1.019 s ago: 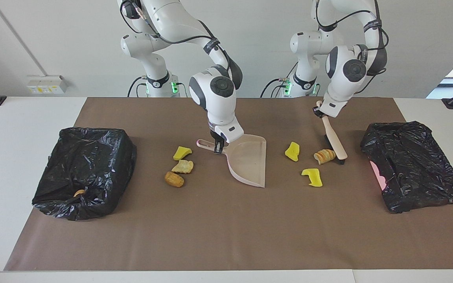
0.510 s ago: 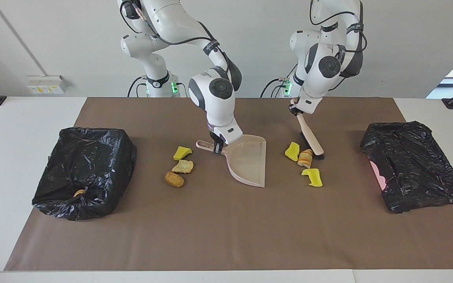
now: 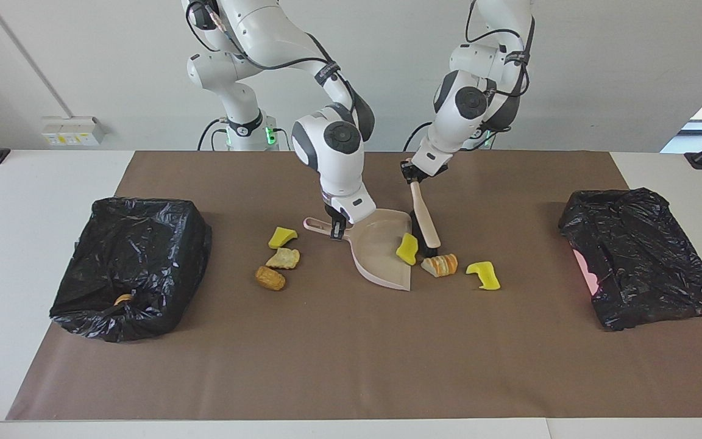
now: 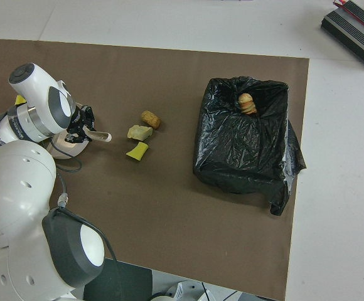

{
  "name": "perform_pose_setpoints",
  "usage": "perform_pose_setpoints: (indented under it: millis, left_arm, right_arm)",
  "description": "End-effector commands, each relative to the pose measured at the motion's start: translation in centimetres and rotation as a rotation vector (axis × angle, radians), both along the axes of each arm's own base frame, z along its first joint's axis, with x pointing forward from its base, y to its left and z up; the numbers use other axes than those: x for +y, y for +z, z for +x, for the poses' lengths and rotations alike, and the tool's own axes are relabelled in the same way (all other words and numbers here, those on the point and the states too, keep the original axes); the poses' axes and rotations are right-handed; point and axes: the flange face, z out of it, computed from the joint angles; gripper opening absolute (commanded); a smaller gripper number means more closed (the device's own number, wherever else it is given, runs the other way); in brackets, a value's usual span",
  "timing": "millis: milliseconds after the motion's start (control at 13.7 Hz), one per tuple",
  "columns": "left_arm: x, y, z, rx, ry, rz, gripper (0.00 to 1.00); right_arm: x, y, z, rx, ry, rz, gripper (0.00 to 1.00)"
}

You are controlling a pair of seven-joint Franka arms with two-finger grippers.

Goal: Sweep and dump trash in bin
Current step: 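Sweep the yellow sponge pieces into the dustpan with the left gripper, then sweep the remaining pieces into the dustpan with the left gripper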

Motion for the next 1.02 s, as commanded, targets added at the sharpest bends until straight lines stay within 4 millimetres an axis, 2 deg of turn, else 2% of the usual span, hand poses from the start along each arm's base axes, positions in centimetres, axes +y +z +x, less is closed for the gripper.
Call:
perform_pose_setpoints:
  millis: [0,73,218,291,364,510,582,728,946]
  left_arm:
    - [-2.9,1.7,1.5,-0.035,-0.154,-0.078,0.00]
    - [-3.3,2.9,2.3,-0.024,-0.160,-0.085,0.00]
    - [-1.7,5.5,3.7,0.020,-0.158,-0.082,0.00]
    - [0.4,6.1,4.9,0.040,-0.124,-0.069,0.00]
    - [1.6,6.2,5.6,0.039,-0.099,-0.059,0.00]
    - [5.6,5.7,8.0,-0.026,-0.102,0.047,0.00]
    - [7.8,5.3,9.5,-0.061,-0.116,0.085,0.00]
    - [12.3,3.1,12.9,-0.088,-0.127,0.104,0.00]
    - [18.5,3.9,17.6,-0.134,-0.116,0.160,0.00]
  right_arm:
    - [-0.4,-0.5,-0.1,0.003,-0.017,0.010,0.00]
    - [-0.4,-0.5,-0.1,0.003,-0.019,0.010,0.00]
    - [-0.4,-0.5,-0.1,0.003,-0.017,0.010,0.00]
    - [-0.4,-0.6,-0.2,0.004,-0.018,0.009,0.00]
    - [-0.4,-0.6,-0.2,0.004,-0.018,0.009,0.00]
    - [-0.4,-0.6,-0.2,0.003,-0.018,0.010,0.00]
    - [-0.4,-0.6,-0.2,0.003,-0.018,0.010,0.00]
    - [-0.4,-0.6,-0.2,0.003,-0.023,0.009,0.00]
    - [0.1,-0.9,-0.3,-0.009,-0.057,0.016,0.00]
